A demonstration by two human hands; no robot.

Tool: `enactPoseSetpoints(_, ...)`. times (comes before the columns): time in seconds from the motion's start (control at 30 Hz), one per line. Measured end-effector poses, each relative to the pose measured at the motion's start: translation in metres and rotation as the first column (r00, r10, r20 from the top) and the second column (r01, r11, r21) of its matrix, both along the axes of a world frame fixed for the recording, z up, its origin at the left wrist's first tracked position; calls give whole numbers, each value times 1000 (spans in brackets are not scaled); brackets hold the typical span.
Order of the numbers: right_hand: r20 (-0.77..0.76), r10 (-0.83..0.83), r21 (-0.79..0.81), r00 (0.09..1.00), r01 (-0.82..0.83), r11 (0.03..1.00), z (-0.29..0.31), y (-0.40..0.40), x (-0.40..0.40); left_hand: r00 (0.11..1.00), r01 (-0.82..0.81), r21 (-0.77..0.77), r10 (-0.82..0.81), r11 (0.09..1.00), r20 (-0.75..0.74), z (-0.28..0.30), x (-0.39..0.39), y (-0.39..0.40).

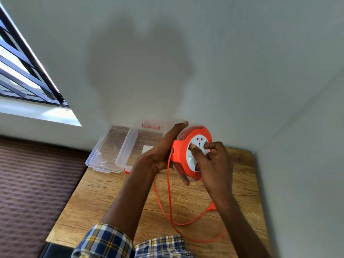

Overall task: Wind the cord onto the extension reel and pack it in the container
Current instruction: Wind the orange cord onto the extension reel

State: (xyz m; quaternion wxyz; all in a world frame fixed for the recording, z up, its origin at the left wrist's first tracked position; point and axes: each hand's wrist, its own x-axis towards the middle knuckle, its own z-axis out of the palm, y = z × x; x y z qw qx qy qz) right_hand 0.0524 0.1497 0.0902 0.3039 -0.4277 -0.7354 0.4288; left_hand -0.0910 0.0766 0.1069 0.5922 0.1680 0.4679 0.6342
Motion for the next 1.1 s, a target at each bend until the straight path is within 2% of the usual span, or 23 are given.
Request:
enactPoseSetpoints(0.07, 56, 52, 163, 997, -61, 985, 2, 4, 6, 1000, -4, 16, 4, 1000, 10, 1, -2, -2)
enactPoseSetpoints(0.17, 86, 161, 390, 983, -181, 903, 0, 16, 14, 999, 16, 31, -17, 999, 28, 1, -3, -3)
enactPoseSetpoints(0.33, 150, 422, 529, 894, -433, 729, -9, 35, 29, 983, 33, 52, -42, 998, 181, -4, -7, -9)
enactPoseSetpoints(0.5, 251, 478, 512, 842, -534, 673, -1, 40, 34, 983, 61, 59, -70, 996, 168, -2, -10, -13)
enactPoseSetpoints(0.67, 387, 503, 393, 773, -632, 668, 6, 36, 35, 993, 24, 21, -26, 1000, 119, -3, -9, -14)
enactPoseSetpoints(0.93, 307, 388, 485, 869, -494, 722, 2, 29, 30, 993, 25, 34, -29, 999, 116, -2, -7, -13)
enactPoseSetpoints(1.1, 238, 321, 456, 917, -397, 797, -3, 22, 29, 996, 37, 28, -39, 999, 76, -1, -8, -13)
